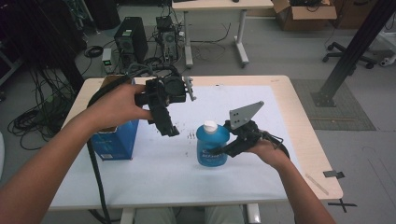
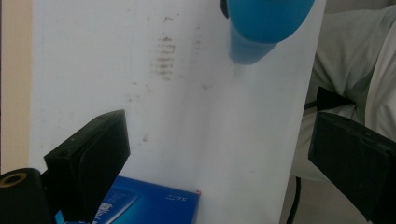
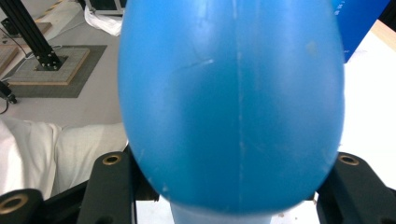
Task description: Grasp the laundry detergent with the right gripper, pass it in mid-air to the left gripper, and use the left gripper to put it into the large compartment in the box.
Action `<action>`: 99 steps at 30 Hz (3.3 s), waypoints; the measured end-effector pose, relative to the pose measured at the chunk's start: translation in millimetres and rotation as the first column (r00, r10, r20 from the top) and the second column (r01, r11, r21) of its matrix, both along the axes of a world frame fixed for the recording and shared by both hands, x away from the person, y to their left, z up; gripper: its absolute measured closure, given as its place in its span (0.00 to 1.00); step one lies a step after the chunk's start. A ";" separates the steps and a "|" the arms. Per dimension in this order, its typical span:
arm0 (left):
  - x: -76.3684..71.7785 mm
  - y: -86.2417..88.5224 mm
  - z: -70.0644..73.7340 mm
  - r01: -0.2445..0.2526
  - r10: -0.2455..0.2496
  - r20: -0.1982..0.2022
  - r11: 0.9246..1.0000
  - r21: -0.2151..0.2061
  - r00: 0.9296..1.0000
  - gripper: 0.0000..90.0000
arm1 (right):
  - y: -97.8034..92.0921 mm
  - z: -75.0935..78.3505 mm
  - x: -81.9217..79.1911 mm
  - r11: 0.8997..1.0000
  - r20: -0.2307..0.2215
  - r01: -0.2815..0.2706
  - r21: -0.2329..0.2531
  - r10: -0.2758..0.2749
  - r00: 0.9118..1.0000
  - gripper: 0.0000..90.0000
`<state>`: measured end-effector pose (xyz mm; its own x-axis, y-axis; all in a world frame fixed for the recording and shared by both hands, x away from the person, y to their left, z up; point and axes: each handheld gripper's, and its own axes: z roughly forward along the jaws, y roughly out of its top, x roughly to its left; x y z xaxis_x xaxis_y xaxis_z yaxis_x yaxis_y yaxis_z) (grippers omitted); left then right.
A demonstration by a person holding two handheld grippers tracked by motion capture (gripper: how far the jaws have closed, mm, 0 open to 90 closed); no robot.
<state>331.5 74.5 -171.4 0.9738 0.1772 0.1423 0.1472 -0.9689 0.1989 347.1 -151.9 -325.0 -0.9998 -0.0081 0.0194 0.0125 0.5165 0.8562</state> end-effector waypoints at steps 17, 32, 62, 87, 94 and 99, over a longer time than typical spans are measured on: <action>-6.7 -10.2 -2.1 0.043 -0.043 -0.023 0.999 -0.002 0.999 0.07 | 22.2 3.3 4.7 0.999 -0.003 -0.039 -0.002 0.039 0.999 0.48; -8.5 -15.9 -7.5 0.061 -0.061 -0.038 0.998 0.004 0.997 0.07 | 40.6 4.9 7.2 0.997 -0.004 -0.074 -0.008 0.074 0.997 0.48; -3.3 -36.8 -35.8 0.100 -0.098 -0.073 0.995 0.019 0.992 0.07 | 52.5 12.0 6.7 0.995 -0.007 -0.097 -0.010 0.097 0.995 0.48; -2.3 -40.3 -44.5 0.102 -0.099 -0.075 0.994 0.031 0.992 0.22 | 51.7 13.7 5.9 0.995 -0.007 -0.098 -0.007 0.097 0.995 0.48; -2.4 -40.4 -45.0 0.111 -0.108 -0.073 0.993 0.034 0.991 0.28 | 51.9 13.4 5.9 0.995 -0.014 -0.096 -0.008 0.096 0.995 0.48; -2.7 -40.2 -45.0 0.109 -0.107 -0.078 0.993 0.034 0.991 0.30 | 52.3 12.8 6.1 0.995 -0.015 -0.095 -0.008 0.095 0.995 0.48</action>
<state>328.9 34.3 -216.3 0.9952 0.0662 0.0720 0.0545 -0.9866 0.1539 353.1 -99.6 -312.2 -0.9941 -0.1029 0.0344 -0.0247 0.5238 0.8515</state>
